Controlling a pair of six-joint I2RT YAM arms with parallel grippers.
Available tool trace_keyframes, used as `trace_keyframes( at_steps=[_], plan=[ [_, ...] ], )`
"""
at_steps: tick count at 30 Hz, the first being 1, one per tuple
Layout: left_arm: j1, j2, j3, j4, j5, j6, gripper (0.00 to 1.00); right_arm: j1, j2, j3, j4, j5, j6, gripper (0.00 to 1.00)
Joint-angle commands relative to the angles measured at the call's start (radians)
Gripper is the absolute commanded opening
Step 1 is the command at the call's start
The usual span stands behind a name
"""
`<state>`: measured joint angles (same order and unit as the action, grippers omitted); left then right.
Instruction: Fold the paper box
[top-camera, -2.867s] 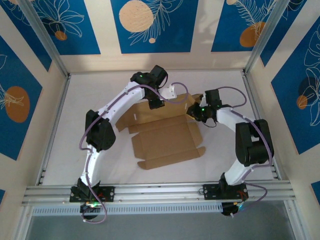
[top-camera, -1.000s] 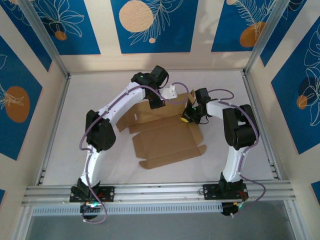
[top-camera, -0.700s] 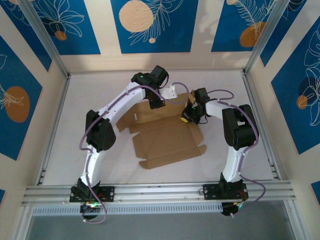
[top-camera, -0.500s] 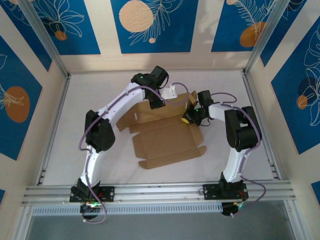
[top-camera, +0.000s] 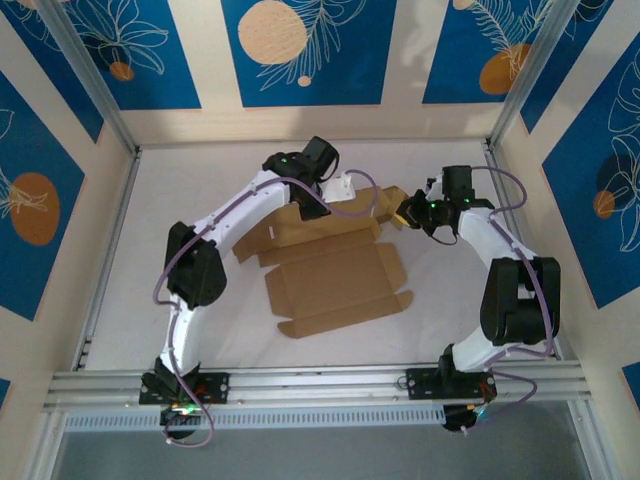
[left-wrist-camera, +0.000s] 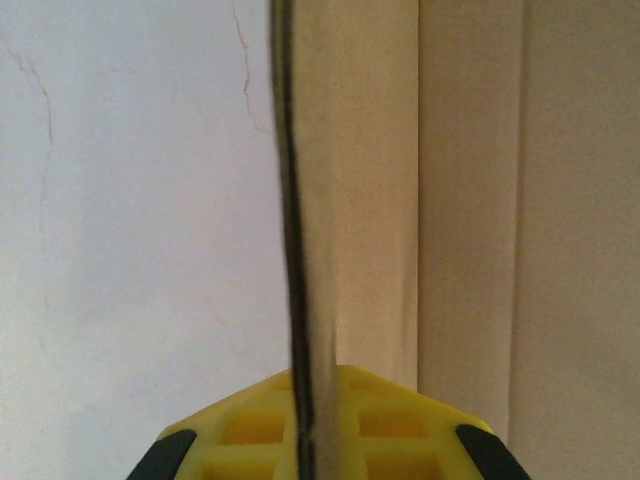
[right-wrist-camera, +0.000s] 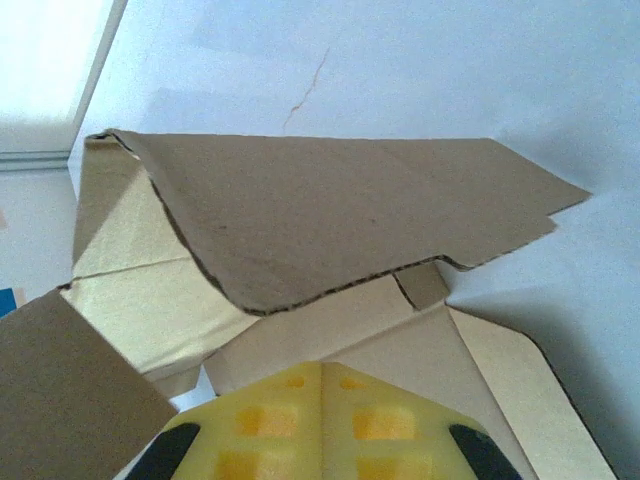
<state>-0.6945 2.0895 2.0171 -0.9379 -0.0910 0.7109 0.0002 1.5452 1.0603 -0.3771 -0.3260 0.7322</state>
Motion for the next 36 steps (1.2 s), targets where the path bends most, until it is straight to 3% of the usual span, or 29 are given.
trace_keyframes(
  at_steps=[1,7,16,21,26,29,33,36],
  plan=[
    [-0.031,-0.002,-0.074,0.02,-0.058,0.032,0.0,-0.02,-0.052,0.023,-0.077,-0.031,-0.02,0.08],
    [-0.072,-0.034,-0.145,0.09,-0.14,0.051,0.0,-0.04,-0.104,0.052,-0.121,-0.031,-0.048,0.1],
    [-0.101,-0.065,-0.207,0.151,-0.217,0.094,0.0,-0.094,-0.116,0.136,-0.179,0.109,-0.173,0.38],
    [-0.1,-0.057,-0.19,0.174,-0.246,0.104,0.0,-0.077,-0.016,0.248,-0.22,0.046,-0.23,0.36],
    [-0.1,-0.04,-0.163,0.18,-0.249,0.106,0.0,-0.097,0.028,0.295,-0.25,0.131,-0.231,0.38],
    [-0.1,-0.027,-0.151,0.175,-0.254,0.125,0.0,-0.135,0.066,0.329,-0.273,0.146,-0.219,0.55],
    [-0.086,-0.023,-0.122,0.143,-0.213,0.124,0.0,-0.116,0.116,0.37,-0.274,0.184,-0.337,0.57],
    [-0.078,-0.007,-0.079,0.09,-0.188,0.149,0.0,-0.05,0.048,0.291,-0.138,0.233,-0.645,0.55]
  ],
)
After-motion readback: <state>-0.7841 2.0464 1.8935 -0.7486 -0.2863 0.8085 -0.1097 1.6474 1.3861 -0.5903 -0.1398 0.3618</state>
